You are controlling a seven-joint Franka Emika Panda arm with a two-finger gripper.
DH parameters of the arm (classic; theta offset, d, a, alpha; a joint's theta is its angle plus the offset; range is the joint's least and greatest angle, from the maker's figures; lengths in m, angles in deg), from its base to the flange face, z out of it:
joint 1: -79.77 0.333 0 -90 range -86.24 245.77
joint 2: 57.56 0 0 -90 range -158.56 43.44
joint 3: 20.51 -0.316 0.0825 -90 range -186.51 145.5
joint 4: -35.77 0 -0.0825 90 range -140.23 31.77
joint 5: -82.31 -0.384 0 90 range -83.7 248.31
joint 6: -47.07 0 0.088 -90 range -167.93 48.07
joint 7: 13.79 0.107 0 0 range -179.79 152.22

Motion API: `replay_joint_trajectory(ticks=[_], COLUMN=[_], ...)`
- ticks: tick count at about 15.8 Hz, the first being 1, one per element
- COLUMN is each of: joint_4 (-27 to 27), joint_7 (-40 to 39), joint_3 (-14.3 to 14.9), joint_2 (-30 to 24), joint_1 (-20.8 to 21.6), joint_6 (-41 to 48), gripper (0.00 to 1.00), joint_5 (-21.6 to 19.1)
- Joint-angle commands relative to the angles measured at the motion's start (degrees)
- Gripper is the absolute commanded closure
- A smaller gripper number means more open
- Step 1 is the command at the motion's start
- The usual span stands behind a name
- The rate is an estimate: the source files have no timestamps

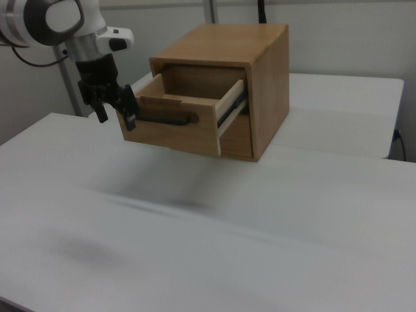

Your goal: Open the drawer by sliding it

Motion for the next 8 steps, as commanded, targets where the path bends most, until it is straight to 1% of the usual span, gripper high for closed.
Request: replay_joint_trajectory(ticks=[1,3,4,5,7,8], joint_4=[5.3,10.3,11.4,11.5,11.6,11.6], joint_7=[-3.6,-3.6,-3.8,-4.0,-4.1,-4.0], joint_3=[-1.2,-0.4,0.2,1.7,5.9,7.3], joint_2=[4.4,7.7,8.2,8.2,8.1,8.2], joint_1=[-2.3,-1.4,-0.6,0.8,4.0,5.1], joint_6=[3.2,7.1,8.2,8.3,8.3,8.3], gripper=[0.0,0.0,0.0,0.0,0.0,0.0], joint_5=[1.3,2.0,2.9,3.3,3.2,3.3])
